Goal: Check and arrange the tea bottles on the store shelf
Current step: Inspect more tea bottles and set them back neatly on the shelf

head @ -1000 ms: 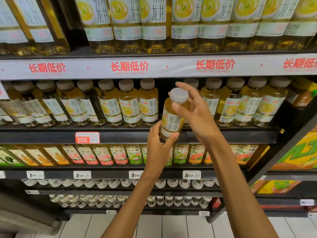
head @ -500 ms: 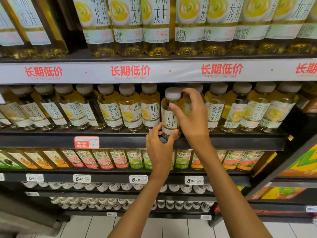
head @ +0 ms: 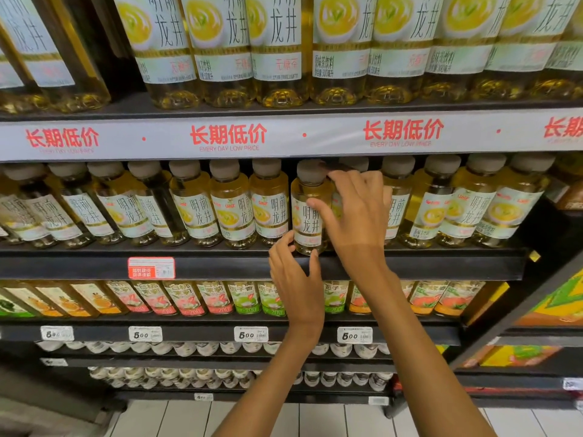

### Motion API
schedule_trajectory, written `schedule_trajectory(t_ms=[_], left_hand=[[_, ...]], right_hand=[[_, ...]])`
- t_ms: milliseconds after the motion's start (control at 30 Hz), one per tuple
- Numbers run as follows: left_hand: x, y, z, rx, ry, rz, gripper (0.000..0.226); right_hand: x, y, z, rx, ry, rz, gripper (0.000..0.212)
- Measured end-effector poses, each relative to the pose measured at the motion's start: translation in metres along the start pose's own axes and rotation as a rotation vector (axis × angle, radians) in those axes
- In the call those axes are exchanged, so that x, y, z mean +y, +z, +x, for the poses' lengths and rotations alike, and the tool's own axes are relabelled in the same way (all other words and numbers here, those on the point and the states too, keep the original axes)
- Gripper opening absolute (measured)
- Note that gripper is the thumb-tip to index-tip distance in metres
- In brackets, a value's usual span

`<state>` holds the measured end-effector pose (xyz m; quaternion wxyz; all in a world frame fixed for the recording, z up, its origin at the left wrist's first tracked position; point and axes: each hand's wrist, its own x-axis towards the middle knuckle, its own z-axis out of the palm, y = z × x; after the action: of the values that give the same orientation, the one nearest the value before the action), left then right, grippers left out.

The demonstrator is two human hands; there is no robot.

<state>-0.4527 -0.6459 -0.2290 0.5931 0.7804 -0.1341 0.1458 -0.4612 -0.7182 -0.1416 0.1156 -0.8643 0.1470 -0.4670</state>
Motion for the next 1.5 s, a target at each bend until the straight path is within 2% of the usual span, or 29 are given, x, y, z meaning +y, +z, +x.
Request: schedule_trajectory(t_ms=[300,400,500,667,733,767,833,867,933,1000,1167,1333,1433,1500], left_hand=[[-0.001,-0.005,-0.001,-0.078,-0.002,0.011,0.039],[-0.003,-0.011,0.001,-0.044,-0.021,-0.006,0.037],[-0.003,-0.020,0.005,0.049,-0.030,-0.044,0.032],[-0.005,-0.036,0.017,0.093,-0.066,-0.052,0.033],[-0.006,-0.041,0.022,0.082,-0.077,-0.076,0.035],[-0.006,-0.043,0.023,0.075,-0.070,-0.087,0.037],[-0.008,-0.045,0.022,0.051,-0.051,-0.109,0.040],[-0.009,-0.046,0.020,0.031,-0.044,-0.123,0.043],[-0.012,-0.048,0.016,-0.006,-0.044,-0.164,0.050],[-0.015,-0.051,0.014,-0.033,-0.069,-0.196,0.054],[-0.026,-0.065,0.018,-0.122,-0.104,-0.188,0.059],[-0.023,-0.099,0.021,-0.171,-0.132,-0.314,0.070],[-0.015,-0.125,0.018,-0.246,-0.118,-0.382,0.050],[-0.009,-0.142,0.017,-0.312,-0.122,-0.435,0.049]], right_hand=[[-0.002,0.009,0.006,0.062,-0.033,-0.170,0.029],[-0.007,0.010,0.005,0.053,-0.100,-0.189,0.032],[-0.026,0.019,0.012,-0.012,-0.224,-0.149,0.031],[-0.042,0.035,0.023,-0.304,-0.293,-0.138,0.037],[-0.041,0.033,0.021,-0.275,-0.271,-0.141,0.037],[-0.042,0.031,0.020,-0.197,-0.257,-0.124,0.034],[-0.042,0.026,0.012,-0.061,-0.256,-0.035,0.029],[-0.043,0.024,0.007,-0.048,-0.262,0.080,0.028],[-0.045,0.021,-0.001,-0.155,-0.186,0.395,0.034],[-0.048,0.018,-0.009,-0.281,-0.060,0.609,0.043],[-0.055,0.013,-0.018,-0.284,-0.041,0.677,0.041],[-0.072,0.000,-0.015,-0.282,0.297,1.081,0.040],[-0.086,-0.002,-0.012,-0.265,0.355,1.188,0.041],[-0.096,0.000,-0.013,-0.298,0.431,1.290,0.037]])
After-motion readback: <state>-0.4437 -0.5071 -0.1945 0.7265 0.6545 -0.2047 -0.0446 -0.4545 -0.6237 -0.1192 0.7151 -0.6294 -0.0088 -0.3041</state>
